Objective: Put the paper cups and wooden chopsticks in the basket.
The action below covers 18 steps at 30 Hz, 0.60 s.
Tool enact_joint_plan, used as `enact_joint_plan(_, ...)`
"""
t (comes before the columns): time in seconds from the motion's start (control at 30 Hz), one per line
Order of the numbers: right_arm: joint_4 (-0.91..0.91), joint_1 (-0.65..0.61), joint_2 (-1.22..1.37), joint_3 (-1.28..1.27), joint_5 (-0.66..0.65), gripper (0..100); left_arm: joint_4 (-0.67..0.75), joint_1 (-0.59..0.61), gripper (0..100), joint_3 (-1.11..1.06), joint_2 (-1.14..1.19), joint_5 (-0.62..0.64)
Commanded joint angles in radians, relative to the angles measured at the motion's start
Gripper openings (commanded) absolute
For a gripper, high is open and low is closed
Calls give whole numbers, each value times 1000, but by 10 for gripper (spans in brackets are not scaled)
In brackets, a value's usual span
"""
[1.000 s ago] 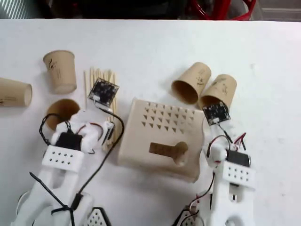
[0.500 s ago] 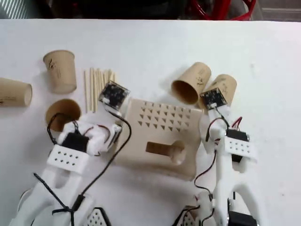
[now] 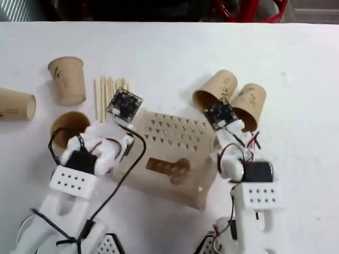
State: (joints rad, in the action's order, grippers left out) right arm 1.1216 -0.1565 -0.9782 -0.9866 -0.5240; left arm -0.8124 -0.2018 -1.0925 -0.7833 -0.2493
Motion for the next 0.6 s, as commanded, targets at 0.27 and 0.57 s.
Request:
enact_joint_plan(0.27,82,-239,262,466,123,269,0,-131,150,-14,21,-9)
enact_joint_plan(0.57,104,-245,507,787,123,269,0,-4,151,43,15,-5)
